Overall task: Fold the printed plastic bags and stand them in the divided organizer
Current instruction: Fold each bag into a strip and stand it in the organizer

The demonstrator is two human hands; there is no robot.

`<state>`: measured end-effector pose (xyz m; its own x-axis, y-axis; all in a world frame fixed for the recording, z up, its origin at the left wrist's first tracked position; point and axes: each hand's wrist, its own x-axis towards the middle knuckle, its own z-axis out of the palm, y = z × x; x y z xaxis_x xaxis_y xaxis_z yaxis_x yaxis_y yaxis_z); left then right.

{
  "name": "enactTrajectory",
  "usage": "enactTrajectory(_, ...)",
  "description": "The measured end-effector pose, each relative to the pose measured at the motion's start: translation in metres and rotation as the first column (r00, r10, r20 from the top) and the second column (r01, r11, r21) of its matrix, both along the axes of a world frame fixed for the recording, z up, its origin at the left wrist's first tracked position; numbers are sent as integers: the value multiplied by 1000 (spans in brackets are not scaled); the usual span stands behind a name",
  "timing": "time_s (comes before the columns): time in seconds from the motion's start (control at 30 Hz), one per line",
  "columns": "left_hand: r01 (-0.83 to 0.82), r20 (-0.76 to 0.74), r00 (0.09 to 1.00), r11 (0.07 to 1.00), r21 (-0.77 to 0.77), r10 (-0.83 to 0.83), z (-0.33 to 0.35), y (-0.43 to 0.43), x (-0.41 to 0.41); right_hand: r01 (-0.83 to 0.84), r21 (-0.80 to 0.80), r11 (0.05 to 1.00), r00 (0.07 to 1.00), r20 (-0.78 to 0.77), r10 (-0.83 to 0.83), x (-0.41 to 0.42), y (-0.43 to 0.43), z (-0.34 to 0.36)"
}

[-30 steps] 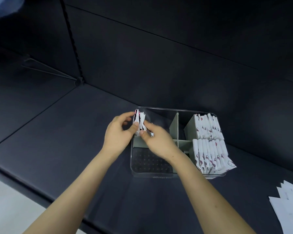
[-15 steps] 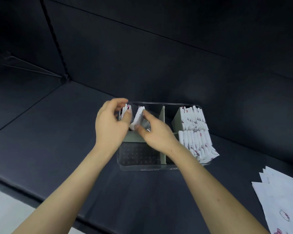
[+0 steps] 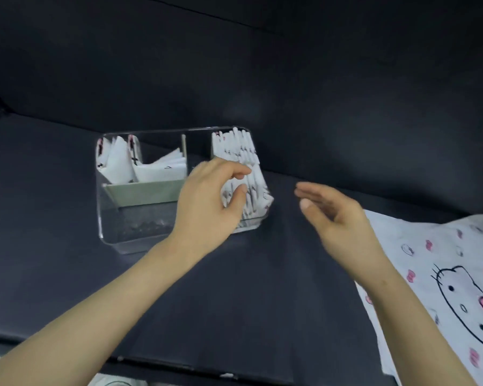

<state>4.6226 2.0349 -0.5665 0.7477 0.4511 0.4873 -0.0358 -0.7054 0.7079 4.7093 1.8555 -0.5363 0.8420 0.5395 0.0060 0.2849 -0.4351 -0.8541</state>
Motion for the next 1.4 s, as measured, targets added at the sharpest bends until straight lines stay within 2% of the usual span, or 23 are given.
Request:
enactTrajectory(0.07, 66, 7, 998, 997, 42, -66, -7, -25, 7, 140, -70, 988, 990, 37, -138, 5, -42, -13)
enactTrajectory(0.17, 243, -31, 970, 960, 137, -241, -26, -64, 17, 336, -370, 866, 937, 227, -266, 9, -103, -55)
enactTrajectory(0.27, 396, -171, 915, 894, 209, -365, -57, -95, 23, 407, -610, 681, 904, 376, -203, 6, -152, -103)
enactTrajectory(0.33, 441, -313, 878, 867, 232, -362, -80, -103, 26, 422, -651, 631, 897, 402, -185, 3, -172, -126)
enactTrajectory(0.43, 474, -503, 808, 845, 246, -307, -106, -103, 24, 460, -553, 695, 859, 475, -190, -1, -183, -139)
enactTrajectory(0.5, 479, -540, 785, 850, 221, -302, -113, -102, 23, 477, -466, 745, 832, 514, -211, -3, -182, -142)
enactTrajectory(0.6, 426, -506, 804, 896, 127, -311, -109, -104, 23, 492, -341, 801, 812, 512, -280, -3, -182, -143)
enactTrajectory(0.67, 393, -468, 829, 914, 97, -307, -105, -105, 22, 519, -289, 804, 791, 520, -323, -1, -183, -140)
enactTrajectory(0.8, 381, -433, 844, 922, 71, -316, -100, -108, 20, 561, -343, 754, 774, 540, -330, 6, -182, -130)
enactTrajectory(0.93, 394, -408, 846, 918, 44, -343, -95, -114, 19, 581, -257, 772, 760, 513, -400, 12, -183, -130)
enactTrajectory(1.0, 406, -387, 848, 913, 33, -363, -89, -118, 20, 550, -258, 795, 782, 494, -381, 13, -184, -132)
enactTrajectory(1.13, 423, -310, 864, 906, 24, -396, -71, -121, 23, 452, -168, 876, 861, 338, -379, 3, -185, -117)
enactTrajectory(1.23, 446, -268, 865, 895, 21, -424, -59, -121, 24, 326, -145, 934, 934, 201, -295, -8, -186, -105)
enactTrajectory(1.4, 527, -342, 801, 850, 12, -492, -64, -134, 41, 298, -202, 933, 951, -18, -308, -11, -179, -107)
